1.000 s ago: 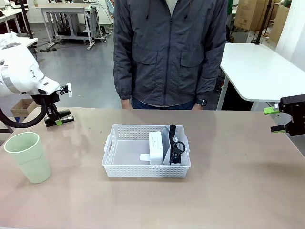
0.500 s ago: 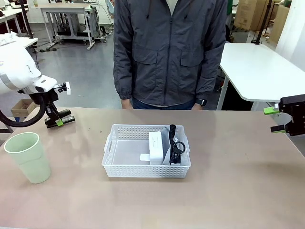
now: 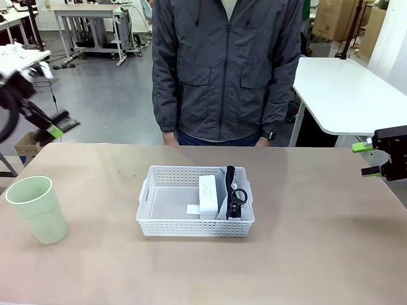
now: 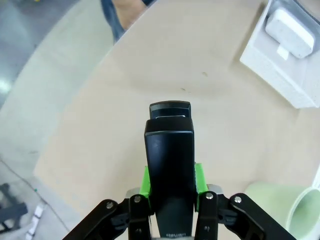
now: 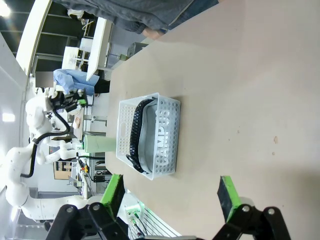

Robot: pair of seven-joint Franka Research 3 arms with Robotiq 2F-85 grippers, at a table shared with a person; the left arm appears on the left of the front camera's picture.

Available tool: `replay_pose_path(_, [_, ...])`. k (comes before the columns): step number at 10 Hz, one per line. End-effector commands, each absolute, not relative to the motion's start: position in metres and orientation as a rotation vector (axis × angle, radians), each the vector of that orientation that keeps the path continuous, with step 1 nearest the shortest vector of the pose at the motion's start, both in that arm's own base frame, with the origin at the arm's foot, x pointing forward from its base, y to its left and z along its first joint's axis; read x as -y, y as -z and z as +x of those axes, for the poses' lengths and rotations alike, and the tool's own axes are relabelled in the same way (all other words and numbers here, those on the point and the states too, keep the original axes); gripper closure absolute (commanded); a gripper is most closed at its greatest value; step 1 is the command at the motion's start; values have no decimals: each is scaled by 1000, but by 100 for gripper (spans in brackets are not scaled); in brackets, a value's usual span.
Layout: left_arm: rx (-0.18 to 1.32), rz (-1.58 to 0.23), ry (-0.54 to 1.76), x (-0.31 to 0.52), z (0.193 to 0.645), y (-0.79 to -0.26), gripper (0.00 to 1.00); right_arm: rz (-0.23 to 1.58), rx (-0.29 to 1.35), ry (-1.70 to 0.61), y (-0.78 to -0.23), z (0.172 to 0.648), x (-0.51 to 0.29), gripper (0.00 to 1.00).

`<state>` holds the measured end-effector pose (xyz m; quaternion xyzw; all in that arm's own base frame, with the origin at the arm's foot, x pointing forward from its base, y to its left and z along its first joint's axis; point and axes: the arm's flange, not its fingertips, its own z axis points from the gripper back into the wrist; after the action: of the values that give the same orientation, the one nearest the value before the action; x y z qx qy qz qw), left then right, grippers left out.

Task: Efficiently arrange items inside the basket to fit them all.
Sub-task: Pick up the Stapler and place it inside the Organizing basket.

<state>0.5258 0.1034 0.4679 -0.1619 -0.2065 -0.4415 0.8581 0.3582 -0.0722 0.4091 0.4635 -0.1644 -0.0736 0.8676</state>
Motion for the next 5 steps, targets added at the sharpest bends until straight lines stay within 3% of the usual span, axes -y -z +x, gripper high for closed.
replay_pose_path(1, [484, -325, 897, -121, 483, -485, 100, 977, 348, 146, -410, 358, 72, 0])
replay_pose_path(5, [628, -448, 936, -168, 398, -506, 100, 977, 348, 146, -410, 358, 72, 0])
